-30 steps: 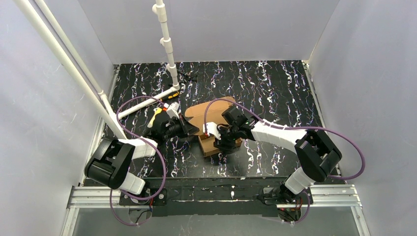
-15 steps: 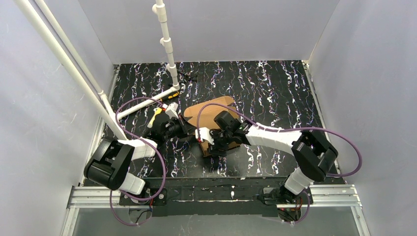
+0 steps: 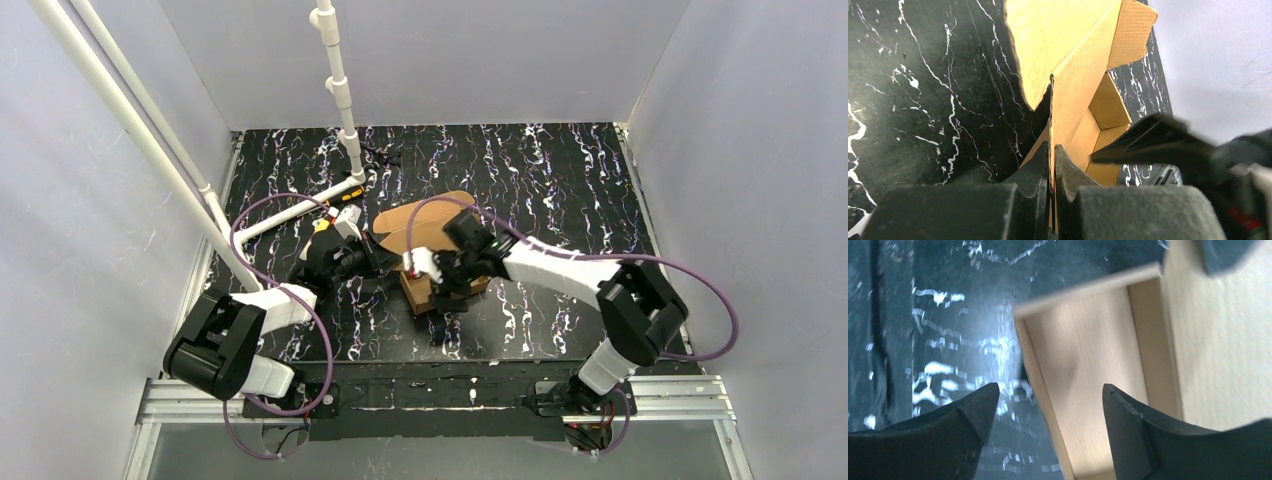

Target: Fold the paper box

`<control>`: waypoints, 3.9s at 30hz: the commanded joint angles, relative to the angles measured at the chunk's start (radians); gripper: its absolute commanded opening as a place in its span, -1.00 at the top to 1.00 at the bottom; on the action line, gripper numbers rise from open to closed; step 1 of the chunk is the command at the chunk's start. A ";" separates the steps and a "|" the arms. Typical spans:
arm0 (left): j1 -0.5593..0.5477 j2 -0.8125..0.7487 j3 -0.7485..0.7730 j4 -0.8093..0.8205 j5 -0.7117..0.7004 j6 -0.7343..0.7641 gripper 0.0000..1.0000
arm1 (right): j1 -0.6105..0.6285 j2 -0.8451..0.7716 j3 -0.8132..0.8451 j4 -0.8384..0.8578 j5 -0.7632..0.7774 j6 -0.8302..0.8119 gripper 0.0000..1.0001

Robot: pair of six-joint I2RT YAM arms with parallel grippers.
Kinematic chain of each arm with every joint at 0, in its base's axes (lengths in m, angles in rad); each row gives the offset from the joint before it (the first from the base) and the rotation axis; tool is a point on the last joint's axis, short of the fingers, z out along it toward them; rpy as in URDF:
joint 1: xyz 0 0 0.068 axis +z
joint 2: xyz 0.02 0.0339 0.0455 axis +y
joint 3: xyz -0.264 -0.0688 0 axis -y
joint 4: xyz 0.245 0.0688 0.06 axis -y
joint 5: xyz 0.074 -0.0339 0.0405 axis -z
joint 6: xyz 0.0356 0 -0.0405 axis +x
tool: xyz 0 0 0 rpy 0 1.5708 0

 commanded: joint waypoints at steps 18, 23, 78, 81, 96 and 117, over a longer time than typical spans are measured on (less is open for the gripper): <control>-0.039 -0.050 0.025 -0.035 -0.097 0.200 1.00 | -0.535 -0.093 -0.170 0.311 -0.081 0.598 -0.20; -0.056 -0.040 0.034 -0.046 -0.125 0.198 1.00 | -0.476 -0.078 -0.181 0.337 -0.031 0.610 -0.15; -0.191 -0.249 0.242 -0.945 -0.424 -0.408 -0.76 | -0.417 -0.110 -0.163 0.437 0.436 0.631 0.97; -0.301 -0.192 0.336 -0.971 -0.518 -0.411 -0.76 | -0.417 -0.124 -0.169 0.441 0.430 0.639 0.97; -0.448 0.344 0.808 -1.277 -0.740 -0.332 0.06 | -0.417 -0.121 -0.169 0.439 0.399 0.645 0.97; -0.484 0.323 0.859 -1.358 -0.735 -0.312 0.10 | -0.415 -0.111 -0.165 0.434 0.358 0.649 0.97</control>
